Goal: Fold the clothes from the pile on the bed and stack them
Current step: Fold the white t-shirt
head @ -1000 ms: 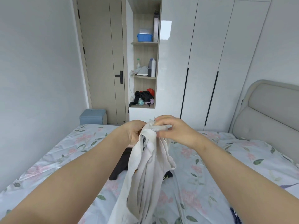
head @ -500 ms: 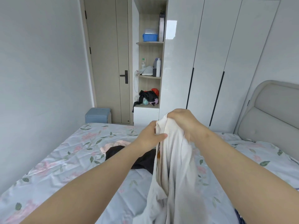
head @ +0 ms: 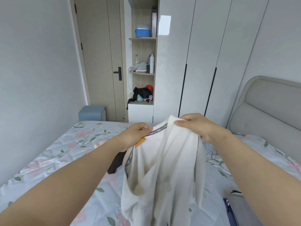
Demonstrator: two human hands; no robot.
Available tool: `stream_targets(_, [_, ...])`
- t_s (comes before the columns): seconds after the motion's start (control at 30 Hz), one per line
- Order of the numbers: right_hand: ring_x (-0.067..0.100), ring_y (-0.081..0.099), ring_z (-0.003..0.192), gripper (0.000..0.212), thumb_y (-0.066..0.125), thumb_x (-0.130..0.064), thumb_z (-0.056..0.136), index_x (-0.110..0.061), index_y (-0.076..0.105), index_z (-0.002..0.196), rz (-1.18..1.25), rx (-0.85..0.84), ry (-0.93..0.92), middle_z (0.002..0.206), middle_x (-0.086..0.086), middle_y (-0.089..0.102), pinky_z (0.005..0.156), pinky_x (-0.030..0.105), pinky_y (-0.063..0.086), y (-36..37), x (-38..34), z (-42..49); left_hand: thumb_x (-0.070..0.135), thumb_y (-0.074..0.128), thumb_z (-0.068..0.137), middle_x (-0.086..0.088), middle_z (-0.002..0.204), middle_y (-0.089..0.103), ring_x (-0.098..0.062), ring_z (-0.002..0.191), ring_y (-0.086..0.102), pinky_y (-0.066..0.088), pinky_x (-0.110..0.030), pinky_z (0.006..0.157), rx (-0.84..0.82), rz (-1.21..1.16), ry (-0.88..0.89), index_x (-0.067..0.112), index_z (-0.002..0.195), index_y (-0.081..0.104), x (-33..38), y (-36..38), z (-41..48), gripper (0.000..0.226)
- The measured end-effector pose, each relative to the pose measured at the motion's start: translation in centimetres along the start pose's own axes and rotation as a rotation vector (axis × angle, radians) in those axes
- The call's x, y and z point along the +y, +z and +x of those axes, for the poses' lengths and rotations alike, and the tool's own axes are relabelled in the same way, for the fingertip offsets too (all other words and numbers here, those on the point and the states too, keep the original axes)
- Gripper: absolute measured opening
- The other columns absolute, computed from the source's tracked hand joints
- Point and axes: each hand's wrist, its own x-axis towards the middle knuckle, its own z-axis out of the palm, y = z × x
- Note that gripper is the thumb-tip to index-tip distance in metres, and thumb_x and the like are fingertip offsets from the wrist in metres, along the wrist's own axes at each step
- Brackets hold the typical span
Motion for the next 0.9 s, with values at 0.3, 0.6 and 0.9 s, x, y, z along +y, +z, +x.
stream_targets(0.3, [0.014, 0.047, 0.060, 0.012, 0.061, -0.012, 0.090, -0.006, 0.064, 0.080, 0.162, 0.355, -0.082, 0.069, 0.003, 0.053, 0.052, 0.017, 0.039, -2.5, 3.4, -1.4, 0.018, 0.065, 0.087, 0.001, 0.083, 0.061, -0.010, 0.074, 0.055, 0.041, -0.012, 0.059, -0.097, 0.600, -0.106, 0.019, 0.084, 0.063, -2.0, 0.1, -2.5, 0.004])
stream_targets(0.6, [0.021, 0.052, 0.078, 0.015, 0.059, -0.022, 0.092, -0.013, 0.069, 0.084, -0.218, 0.418, -0.093, 0.080, 0.006, 0.059, 0.059, 0.026, 0.035, -4.4, 7.0, -4.4, 0.022, 0.056, 0.095, -0.005, 0.077, 0.044, -0.014, 0.062, 0.044, 0.048, -0.021, 0.053, -0.069, 0.444, -0.451, 0.015, 0.086, 0.057, -3.5, -1.2, -6.1, 0.011])
stream_targets(0.9, [0.018, 0.057, 0.051, 0.018, 0.046, -0.022, 0.099, -0.012, 0.061, 0.094, -0.013, 0.499, 0.044, 0.074, 0.007, 0.053, 0.047, 0.023, 0.045, -2.1, 6.1, -8.4, 0.030, 0.058, 0.091, -0.015, 0.075, 0.070, -0.022, 0.064, 0.071, 0.060, -0.041, 0.062, -0.066, -0.248, -0.536, 0.007, 0.113, 0.053, -2.3, -2.7, -10.5, 0.033])
